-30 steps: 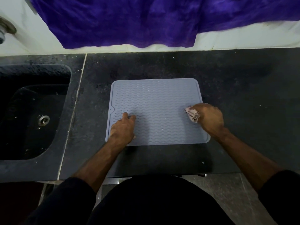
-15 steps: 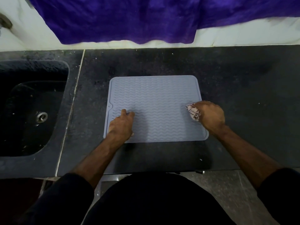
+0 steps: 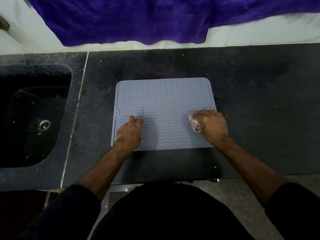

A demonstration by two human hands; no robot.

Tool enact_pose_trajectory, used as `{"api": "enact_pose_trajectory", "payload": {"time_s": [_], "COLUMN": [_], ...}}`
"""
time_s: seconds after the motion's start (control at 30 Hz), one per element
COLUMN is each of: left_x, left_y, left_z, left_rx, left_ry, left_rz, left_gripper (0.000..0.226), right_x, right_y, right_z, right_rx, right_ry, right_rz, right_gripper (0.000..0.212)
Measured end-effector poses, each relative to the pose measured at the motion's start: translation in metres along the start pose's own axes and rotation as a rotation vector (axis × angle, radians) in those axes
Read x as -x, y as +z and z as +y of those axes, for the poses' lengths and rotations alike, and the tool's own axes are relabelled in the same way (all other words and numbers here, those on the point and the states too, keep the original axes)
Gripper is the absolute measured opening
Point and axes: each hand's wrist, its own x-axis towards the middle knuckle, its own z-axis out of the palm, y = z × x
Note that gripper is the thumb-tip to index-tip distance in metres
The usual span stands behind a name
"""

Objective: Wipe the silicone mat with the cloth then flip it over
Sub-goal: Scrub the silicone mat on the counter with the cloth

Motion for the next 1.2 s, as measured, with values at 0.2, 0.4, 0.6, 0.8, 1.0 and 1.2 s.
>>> {"api": "enact_pose_trajectory", "payload": {"time_s": [0.2,0.4,0.6,0.8,1.0,1.2], "left_x": [-0.002,-0.001,0.000,-0.003,-0.003,-0.001], "left_y": [0.000,-0.001,-0.001,-0.001,0.000,0.006], "left_z": [0.000,0.001,0.000,0.005,0.003,0.001], "left_rx": [-0.018,-0.031,-0.047,-0.073,-0.073,-0.050], "left_ry": [0.007,0.017,0.017,0.012,0.015,0.022], "left_rz": [-0.009,-0.001,-0.003,-0.013,-0.029,0.010], "left_gripper": [0.074,0.073,0.077,0.076,0.079,0.077], "right_x": [-0.009,-0.013,0.005,-0.006,-0.006,0.012], "right_y": [-0.009,-0.002,-0.001,-0.009,0.005,0.000], "right_z": [-0.007,-0.052,0.019,-0.011,-0.039,0.016], "right_rx": [-0.018,-0.051,0.022,-0.062,-0.047,-0.002], "right_ry": [0.023,-0.117,0.052,0.030,-0.093,0.099], "right_rz": [0.059,-0.054,0.020,0.067,-0.029,0.078], "right_gripper": [0.024,0.045,0.032,0.029,0.042,0.027]}}
